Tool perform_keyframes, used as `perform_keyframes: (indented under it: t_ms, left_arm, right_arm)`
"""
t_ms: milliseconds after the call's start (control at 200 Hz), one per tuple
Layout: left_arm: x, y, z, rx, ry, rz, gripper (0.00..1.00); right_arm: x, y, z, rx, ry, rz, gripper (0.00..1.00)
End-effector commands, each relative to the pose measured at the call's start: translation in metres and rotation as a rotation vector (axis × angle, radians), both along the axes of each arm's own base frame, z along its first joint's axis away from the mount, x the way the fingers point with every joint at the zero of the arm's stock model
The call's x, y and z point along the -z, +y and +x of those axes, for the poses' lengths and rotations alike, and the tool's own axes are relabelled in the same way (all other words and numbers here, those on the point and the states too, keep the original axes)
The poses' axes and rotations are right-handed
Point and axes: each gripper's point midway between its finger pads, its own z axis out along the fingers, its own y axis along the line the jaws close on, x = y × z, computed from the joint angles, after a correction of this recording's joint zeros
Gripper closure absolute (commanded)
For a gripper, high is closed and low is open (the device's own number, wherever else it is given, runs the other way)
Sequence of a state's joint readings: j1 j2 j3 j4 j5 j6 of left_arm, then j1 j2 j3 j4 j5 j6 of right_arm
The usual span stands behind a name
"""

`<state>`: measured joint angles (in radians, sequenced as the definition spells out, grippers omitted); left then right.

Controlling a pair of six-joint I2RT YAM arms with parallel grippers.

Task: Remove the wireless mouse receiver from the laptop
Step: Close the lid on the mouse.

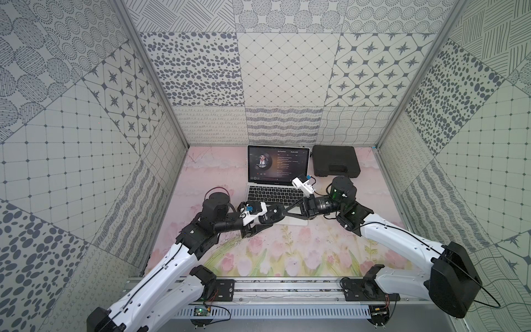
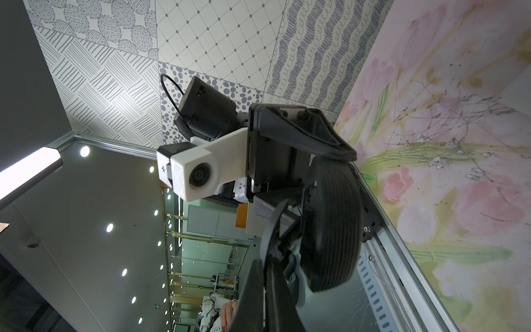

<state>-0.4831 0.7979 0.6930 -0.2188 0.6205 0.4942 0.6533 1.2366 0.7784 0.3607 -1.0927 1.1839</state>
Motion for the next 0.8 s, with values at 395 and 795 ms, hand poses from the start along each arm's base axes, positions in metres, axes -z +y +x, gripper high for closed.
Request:
perform_keyframes:
  t_ms: [395,795]
  left_arm:
    - [-0.022,-0.006,-0.005,0.053,-0.063,-0.062,1.00]
    - [-0.018,-0.008,-0.008,0.074,-0.042,-0.055,1.00]
  right_arm:
    - [-0.003,0.000,0.004,0.014,-0.032,-0.053,0.78]
    - [-0.014,-0.003,0.005,0.022,-0.049,-0.063,0.55]
